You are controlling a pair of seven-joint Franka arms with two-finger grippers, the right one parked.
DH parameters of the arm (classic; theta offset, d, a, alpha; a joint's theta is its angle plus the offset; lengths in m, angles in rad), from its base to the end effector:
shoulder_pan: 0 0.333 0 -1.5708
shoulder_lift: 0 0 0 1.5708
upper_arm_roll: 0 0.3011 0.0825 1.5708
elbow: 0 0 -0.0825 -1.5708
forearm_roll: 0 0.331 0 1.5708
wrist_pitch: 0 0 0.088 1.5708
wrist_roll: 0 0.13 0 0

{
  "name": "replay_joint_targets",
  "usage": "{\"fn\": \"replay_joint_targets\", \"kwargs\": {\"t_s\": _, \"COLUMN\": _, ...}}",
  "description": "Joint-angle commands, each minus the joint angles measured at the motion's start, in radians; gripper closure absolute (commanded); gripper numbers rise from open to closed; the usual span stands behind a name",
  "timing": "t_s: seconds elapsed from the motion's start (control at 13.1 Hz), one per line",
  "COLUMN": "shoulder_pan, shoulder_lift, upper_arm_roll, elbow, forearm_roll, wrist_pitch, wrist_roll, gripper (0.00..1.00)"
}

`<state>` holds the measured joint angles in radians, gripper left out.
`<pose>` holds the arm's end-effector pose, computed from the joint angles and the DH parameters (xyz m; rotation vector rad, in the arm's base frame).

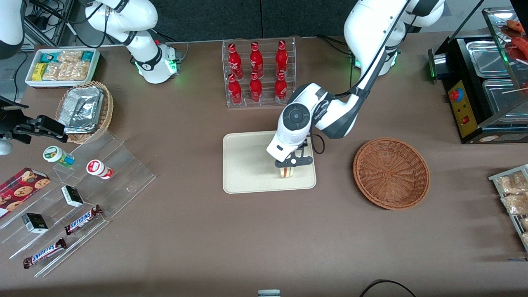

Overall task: Place sandwich from basket to tray
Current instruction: 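Carry the sandwich with the left gripper over the beige tray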

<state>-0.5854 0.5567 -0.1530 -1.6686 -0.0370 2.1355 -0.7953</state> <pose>0.4620 -0.4109 0.2753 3.1082 0.1516 -0.2154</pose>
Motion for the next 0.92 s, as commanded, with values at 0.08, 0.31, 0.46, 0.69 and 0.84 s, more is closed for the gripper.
{"fn": "replay_joint_targets", "kwargs": {"t_s": 0.08, "shoulder_pan": -0.042, "shoulder_lift": 0.077, "upper_arm_roll": 0.013, "elbow": 0.084, "forearm_roll": 0.003, "wrist_pitch": 0.004, "wrist_roll": -0.039, "gripper": 1.00}}
{"fn": "replay_joint_targets", "kwargs": {"t_s": 0.31, "shoulder_pan": -0.056, "shoulder_lift": 0.097, "upper_arm_roll": 0.015, "elbow": 0.084, "forearm_roll": 0.008, "wrist_pitch": 0.015, "wrist_roll": -0.039, "gripper": 1.00}}
{"fn": "replay_joint_targets", "kwargs": {"t_s": 0.46, "shoulder_pan": -0.065, "shoulder_lift": 0.111, "upper_arm_roll": 0.016, "elbow": 0.086, "forearm_roll": 0.008, "wrist_pitch": 0.035, "wrist_roll": -0.039, "gripper": 1.00}}
{"fn": "replay_joint_targets", "kwargs": {"t_s": 0.69, "shoulder_pan": -0.073, "shoulder_lift": 0.120, "upper_arm_roll": 0.020, "elbow": 0.086, "forearm_roll": 0.022, "wrist_pitch": 0.047, "wrist_roll": -0.051, "gripper": 0.87}}
{"fn": "replay_joint_targets", "kwargs": {"t_s": 0.84, "shoulder_pan": -0.073, "shoulder_lift": 0.127, "upper_arm_roll": 0.020, "elbow": 0.086, "forearm_roll": 0.028, "wrist_pitch": 0.047, "wrist_roll": -0.051, "gripper": 0.00}}
